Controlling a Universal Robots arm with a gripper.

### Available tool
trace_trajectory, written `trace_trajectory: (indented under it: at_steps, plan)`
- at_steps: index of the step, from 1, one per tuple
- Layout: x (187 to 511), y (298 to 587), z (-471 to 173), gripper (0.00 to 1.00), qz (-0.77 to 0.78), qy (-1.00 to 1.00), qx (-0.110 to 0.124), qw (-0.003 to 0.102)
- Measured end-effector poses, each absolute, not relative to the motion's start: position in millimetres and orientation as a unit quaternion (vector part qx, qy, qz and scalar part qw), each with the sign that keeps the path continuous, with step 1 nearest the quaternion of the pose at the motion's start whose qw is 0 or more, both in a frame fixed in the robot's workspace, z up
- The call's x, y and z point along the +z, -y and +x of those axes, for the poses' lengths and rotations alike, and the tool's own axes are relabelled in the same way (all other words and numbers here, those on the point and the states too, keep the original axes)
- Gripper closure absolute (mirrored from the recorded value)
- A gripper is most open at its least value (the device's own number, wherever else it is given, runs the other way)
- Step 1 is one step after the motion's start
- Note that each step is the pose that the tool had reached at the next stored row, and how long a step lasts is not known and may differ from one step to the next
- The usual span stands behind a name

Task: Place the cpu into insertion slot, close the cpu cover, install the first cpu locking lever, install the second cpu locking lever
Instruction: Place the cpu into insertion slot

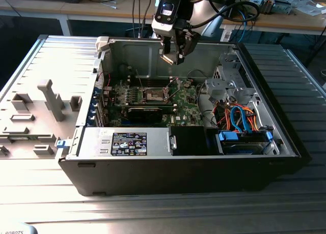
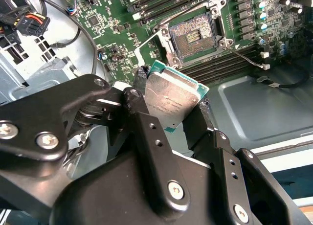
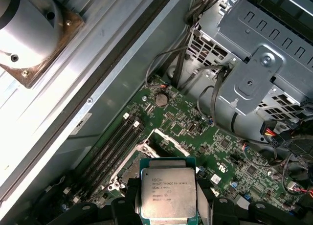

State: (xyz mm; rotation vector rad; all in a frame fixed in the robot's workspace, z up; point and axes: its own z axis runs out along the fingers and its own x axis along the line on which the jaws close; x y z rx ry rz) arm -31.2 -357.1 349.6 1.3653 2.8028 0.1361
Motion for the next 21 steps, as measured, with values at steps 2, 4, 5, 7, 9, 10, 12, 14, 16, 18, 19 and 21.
trace_trajectory:
  at_steps: [2,4,5,7,9,10,12,14,16,18,19,21]
  plan:
    - [349.7,357.1,-31.2,0.45,0.438,-0.898,0.044,0.011]
    - [349.7,357.1,-31.2,0.45,0.439,-0.897,0.044,0.011]
    - [349.6,357.1,-31.2,0.45,0.440,-0.897,0.044,0.011]
    - [349.6,357.1,-31.2,0.45,0.441,-0.896,0.044,0.011]
    - [349.6,357.1,-31.2,0.45,0.442,-0.896,0.044,0.011]
    - [349.6,357.1,-31.2,0.45,0.443,-0.895,0.044,0.011]
    - [349.6,357.1,-31.2,0.45,0.444,-0.895,0.044,0.011]
    - [349.6,357.1,-31.2,0.45,0.445,-0.895,0.044,0.011]
    - [349.7,357.1,-31.2,0.45,0.446,-0.894,0.043,0.011]
    - [349.6,357.1,-31.2,0.45,0.447,-0.893,0.044,0.011]
    - [349.6,357.1,-31.2,0.45,0.448,-0.893,0.044,0.011]
    - [349.7,357.1,-31.2,0.45,0.449,-0.893,0.043,0.011]
